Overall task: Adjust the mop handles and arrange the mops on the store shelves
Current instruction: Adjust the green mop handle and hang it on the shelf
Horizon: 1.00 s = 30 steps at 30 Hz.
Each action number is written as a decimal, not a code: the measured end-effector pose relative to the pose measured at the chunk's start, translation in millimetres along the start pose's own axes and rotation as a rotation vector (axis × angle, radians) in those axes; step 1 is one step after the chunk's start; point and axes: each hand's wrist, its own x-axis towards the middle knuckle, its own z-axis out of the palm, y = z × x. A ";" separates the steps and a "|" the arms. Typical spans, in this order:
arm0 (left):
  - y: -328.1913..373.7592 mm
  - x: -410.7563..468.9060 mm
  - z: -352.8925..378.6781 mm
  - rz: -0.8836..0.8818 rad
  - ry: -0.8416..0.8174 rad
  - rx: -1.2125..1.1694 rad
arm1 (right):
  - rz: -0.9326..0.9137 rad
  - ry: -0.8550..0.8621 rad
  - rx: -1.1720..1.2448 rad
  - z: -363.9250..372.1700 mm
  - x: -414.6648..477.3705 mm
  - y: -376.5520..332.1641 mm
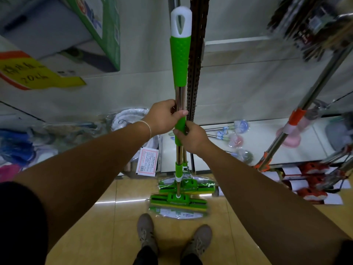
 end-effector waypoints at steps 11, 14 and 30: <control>-1.0 -70.6 -9.5 0.083 -0.117 -0.409 | -0.046 0.090 0.058 28.2 -77.4 10.7; 5.5 -98.3 -11.4 0.137 -0.160 -0.432 | -0.031 0.148 0.117 35.6 -112.6 11.2; 139.5 -209.1 -67.4 0.488 -0.447 -0.460 | -0.083 0.466 0.314 -11.7 -302.1 -43.9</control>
